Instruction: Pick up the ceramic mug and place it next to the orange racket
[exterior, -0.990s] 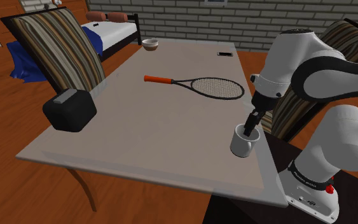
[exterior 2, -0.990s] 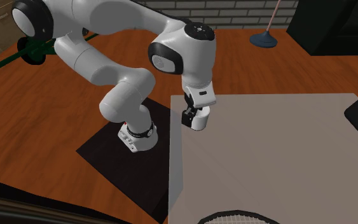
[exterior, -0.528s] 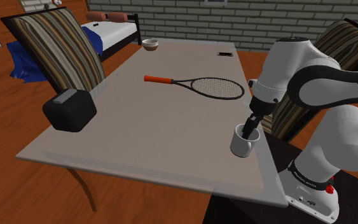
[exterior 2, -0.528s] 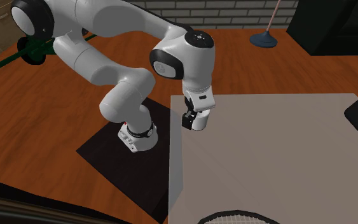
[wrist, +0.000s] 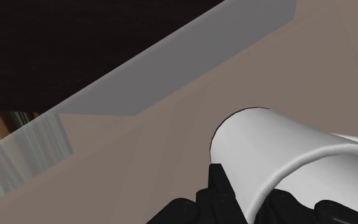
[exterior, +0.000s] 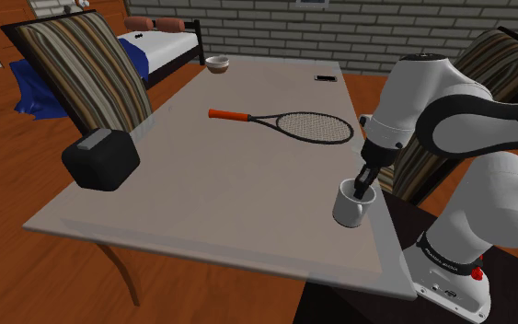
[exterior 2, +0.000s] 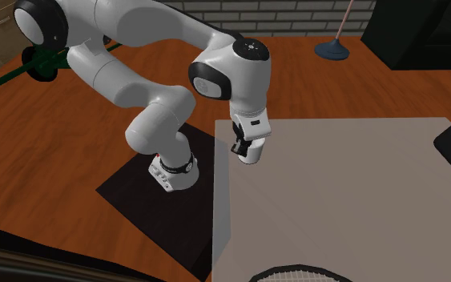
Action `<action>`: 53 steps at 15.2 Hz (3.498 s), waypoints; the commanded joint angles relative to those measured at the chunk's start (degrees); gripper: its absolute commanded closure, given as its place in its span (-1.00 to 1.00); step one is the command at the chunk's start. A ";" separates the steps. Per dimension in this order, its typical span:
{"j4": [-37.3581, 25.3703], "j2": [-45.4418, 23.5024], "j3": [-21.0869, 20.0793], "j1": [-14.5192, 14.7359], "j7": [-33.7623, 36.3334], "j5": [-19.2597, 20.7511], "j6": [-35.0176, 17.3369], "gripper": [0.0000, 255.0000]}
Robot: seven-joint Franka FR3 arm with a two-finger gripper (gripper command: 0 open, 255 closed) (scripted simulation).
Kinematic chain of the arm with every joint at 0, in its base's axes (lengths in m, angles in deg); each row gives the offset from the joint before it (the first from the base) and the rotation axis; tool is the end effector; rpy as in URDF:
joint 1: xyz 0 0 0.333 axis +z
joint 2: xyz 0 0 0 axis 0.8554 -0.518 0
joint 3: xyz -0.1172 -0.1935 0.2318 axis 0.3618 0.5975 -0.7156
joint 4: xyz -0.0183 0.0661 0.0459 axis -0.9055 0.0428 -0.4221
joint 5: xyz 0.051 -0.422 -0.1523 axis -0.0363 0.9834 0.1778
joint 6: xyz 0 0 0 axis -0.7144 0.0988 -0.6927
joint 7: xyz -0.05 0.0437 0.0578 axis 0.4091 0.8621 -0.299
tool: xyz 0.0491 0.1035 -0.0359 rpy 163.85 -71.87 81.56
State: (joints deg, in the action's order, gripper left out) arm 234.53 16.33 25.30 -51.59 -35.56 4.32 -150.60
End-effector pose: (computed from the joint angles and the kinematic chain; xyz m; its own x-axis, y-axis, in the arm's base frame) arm 0.2815 0.0926 0.3636 0.9993 0.0335 0.0137 0.0343 -0.9972 -0.0665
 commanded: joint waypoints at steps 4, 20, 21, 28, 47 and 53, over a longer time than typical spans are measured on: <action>0.00 0.01 0.00 0.00 0.00 0.00 0.00 1.00; -11.01 1.23 2.24 -1.45 0.75 2.69 12.13 1.00; -11.80 1.15 2.37 -1.52 0.80 2.84 12.85 1.00; -17.54 0.23 3.19 -1.97 1.15 3.73 17.65 1.00; -38.46 -24.27 0.99 -4.51 2.55 4.86 13.77 1.00; -49.75 -38.55 -1.06 -5.78 4.23 6.45 10.65 1.00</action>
State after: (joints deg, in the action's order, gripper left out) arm 186.96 -19.38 24.76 -57.20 -31.85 10.47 -139.24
